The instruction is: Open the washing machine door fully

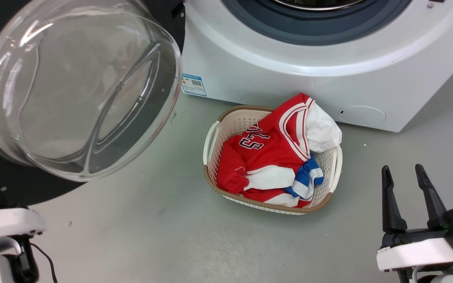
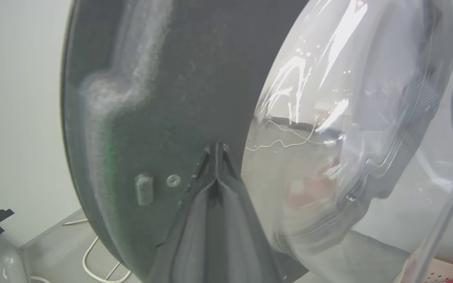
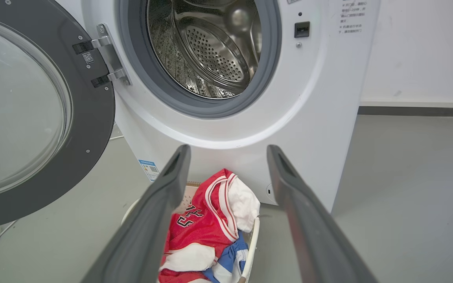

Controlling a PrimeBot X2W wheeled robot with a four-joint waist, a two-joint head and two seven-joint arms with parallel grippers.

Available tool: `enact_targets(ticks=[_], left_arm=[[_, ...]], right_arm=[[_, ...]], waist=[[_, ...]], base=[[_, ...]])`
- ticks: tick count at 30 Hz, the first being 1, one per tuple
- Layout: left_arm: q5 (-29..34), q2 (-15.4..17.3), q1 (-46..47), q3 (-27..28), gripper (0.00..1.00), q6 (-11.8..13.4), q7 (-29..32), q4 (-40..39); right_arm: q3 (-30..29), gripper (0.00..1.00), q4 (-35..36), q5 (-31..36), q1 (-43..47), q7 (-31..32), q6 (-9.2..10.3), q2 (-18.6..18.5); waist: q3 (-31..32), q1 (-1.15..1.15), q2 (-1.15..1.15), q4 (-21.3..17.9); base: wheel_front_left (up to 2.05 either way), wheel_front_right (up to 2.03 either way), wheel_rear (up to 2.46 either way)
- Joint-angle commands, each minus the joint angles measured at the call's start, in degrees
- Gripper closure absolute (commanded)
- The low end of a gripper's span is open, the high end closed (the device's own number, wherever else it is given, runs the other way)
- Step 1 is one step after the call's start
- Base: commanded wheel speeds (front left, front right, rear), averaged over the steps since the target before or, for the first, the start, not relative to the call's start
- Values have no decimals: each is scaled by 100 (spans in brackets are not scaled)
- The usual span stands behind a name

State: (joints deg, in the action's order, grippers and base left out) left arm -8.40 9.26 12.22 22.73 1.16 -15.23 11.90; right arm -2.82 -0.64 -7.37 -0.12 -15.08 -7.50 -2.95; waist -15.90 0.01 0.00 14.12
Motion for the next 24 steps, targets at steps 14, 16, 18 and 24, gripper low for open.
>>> enact_targets(ticks=[14, 16, 18, 24], left_arm=[[-28, 669, 1017, 707, 100, -303, 15, 1126], [-32, 798, 1120, 811, 100, -347, 15, 1366], [-24, 913, 1242, 871, 100, -401, 15, 1543], [3, 1173, 1468, 1020, 100, -559, 15, 1943]], right_arm=[[7, 0, 39, 132, -246, -11, 1, 15], [18, 0, 43, 143, -258, -11, 1, 16], [2, 0, 52, 141, -277, -11, 1, 15], [-16, 0, 92, 160, -306, -11, 1, 16]], waist=[[-347, -1, 0, -192], [-371, -1, 0, -239], [-394, -1, 0, -279], [-454, -1, 0, -338]], base=[[0, 0, 0], [0, 0, 0], [0, 0, 0], [0, 0, 0]])
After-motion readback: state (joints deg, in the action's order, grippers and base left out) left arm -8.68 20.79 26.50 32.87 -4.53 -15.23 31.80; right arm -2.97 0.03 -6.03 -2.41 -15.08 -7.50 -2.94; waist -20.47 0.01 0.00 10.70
